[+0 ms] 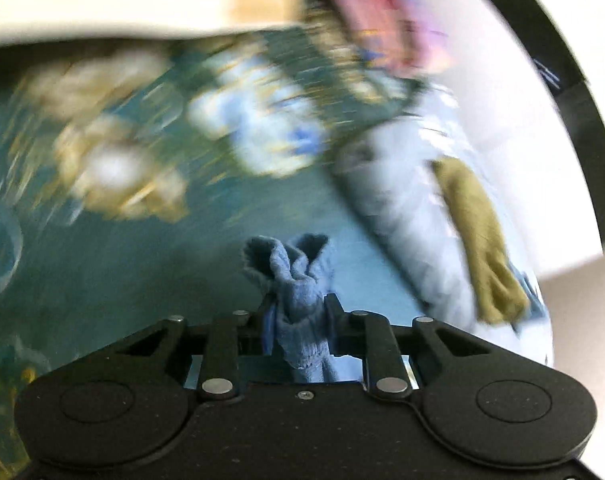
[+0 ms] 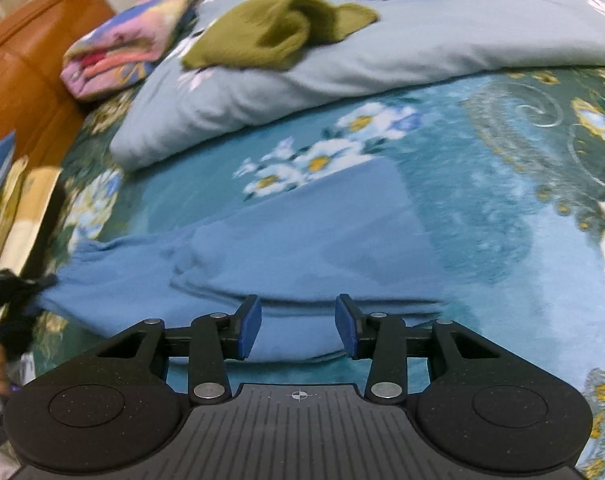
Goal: Fold clothes
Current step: 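Grasp the folded pants at the waistband with the left tool and lift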
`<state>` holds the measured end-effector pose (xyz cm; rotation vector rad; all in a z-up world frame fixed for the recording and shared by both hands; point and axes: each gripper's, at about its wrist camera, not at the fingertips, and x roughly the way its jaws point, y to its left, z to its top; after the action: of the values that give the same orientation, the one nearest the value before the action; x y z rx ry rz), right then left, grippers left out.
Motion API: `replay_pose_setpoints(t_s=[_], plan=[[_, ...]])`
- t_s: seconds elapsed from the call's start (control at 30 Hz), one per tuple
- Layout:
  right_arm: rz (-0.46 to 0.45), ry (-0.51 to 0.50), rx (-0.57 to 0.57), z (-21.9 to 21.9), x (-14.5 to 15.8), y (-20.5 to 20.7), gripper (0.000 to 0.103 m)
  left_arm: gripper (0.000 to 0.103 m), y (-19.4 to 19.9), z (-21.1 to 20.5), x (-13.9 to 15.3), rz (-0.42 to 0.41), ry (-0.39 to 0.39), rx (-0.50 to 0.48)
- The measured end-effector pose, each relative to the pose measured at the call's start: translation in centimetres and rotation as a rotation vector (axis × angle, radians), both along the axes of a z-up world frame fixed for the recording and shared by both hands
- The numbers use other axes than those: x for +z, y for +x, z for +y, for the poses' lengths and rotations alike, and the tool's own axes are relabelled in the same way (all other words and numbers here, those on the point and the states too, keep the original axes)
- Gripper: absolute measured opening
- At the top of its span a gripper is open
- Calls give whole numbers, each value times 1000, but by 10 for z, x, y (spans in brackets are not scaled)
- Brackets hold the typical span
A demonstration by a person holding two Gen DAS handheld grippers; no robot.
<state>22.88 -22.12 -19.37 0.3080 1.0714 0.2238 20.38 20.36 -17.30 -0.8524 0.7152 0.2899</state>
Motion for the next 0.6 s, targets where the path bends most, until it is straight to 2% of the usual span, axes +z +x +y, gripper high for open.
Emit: replay_pose_setpoints(t_s=[0.13, 0.23, 0.37, 0.6], plan=[[6, 15, -48, -29, -2, 7, 39, 19, 31, -55, 46, -71, 130, -161], [11, 19, -73, -55, -5, 13, 39, 18, 53, -113, 65, -113, 196, -306], [17, 19, -102, -92, -8, 22, 39, 17, 81, -192, 58, -117, 195, -462], [33, 15, -151, -156, -16, 38, 39, 17, 104, -298, 12, -31, 155, -652]])
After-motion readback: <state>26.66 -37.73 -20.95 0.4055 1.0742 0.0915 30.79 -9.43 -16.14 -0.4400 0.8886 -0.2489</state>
